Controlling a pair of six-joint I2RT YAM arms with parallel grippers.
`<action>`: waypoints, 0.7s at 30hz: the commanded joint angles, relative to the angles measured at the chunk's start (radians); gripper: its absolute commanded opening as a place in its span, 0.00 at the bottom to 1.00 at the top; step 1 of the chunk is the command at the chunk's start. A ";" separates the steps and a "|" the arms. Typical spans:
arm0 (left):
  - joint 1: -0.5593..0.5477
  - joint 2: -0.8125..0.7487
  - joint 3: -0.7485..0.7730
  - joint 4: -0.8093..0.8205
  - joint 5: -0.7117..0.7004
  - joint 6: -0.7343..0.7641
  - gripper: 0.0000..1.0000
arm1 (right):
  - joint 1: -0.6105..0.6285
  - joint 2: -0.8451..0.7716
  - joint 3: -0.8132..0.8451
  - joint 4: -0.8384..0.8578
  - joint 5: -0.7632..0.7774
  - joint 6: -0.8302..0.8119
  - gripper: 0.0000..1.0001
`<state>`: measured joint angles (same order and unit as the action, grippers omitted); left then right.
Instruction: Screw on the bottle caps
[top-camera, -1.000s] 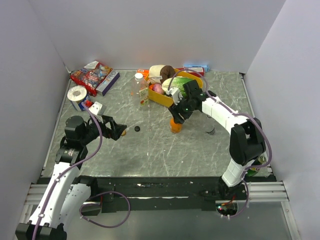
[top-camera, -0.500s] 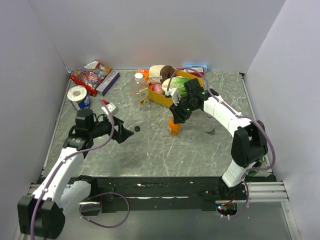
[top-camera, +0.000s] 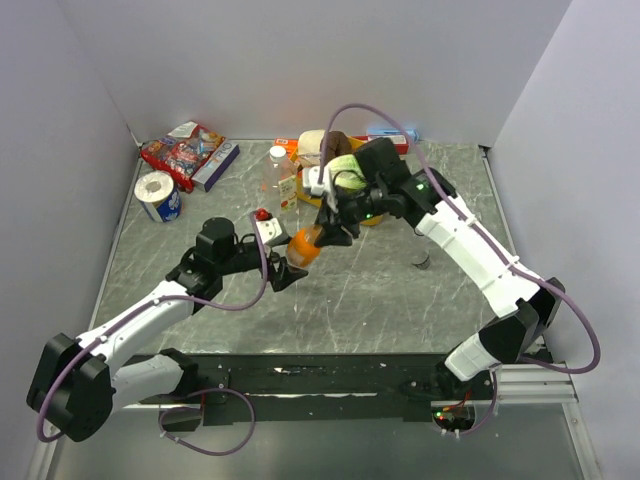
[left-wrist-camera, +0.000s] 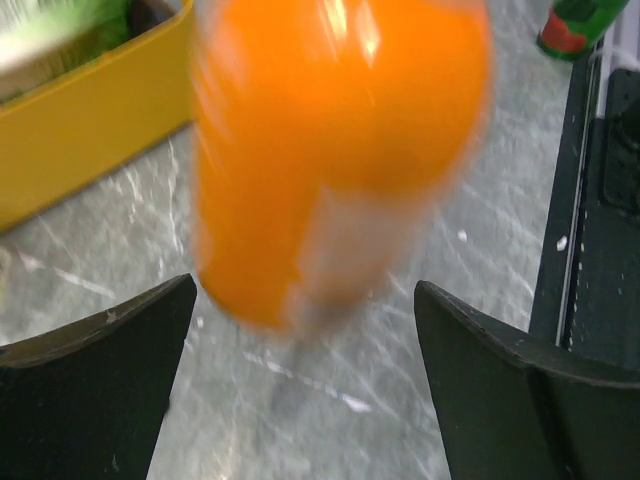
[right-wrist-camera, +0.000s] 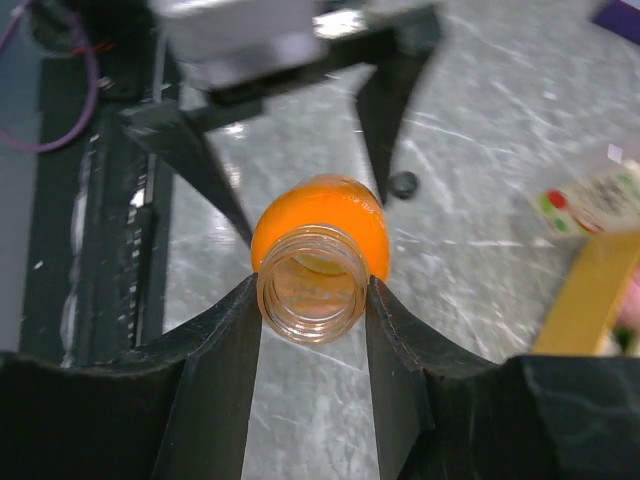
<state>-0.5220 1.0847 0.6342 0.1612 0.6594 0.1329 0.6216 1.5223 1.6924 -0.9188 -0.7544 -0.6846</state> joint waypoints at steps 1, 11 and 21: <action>-0.038 -0.002 0.018 0.187 -0.037 -0.021 0.96 | 0.053 -0.010 0.038 -0.084 -0.013 -0.059 0.10; -0.062 -0.014 -0.028 0.247 0.008 -0.018 0.96 | 0.069 0.065 0.119 -0.091 -0.039 -0.029 0.10; -0.067 0.007 -0.016 0.215 0.042 0.037 0.86 | 0.096 0.118 0.199 -0.124 -0.043 -0.059 0.11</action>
<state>-0.5838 1.0878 0.6098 0.3355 0.6590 0.1413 0.7048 1.6329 1.8263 -1.0283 -0.7696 -0.7288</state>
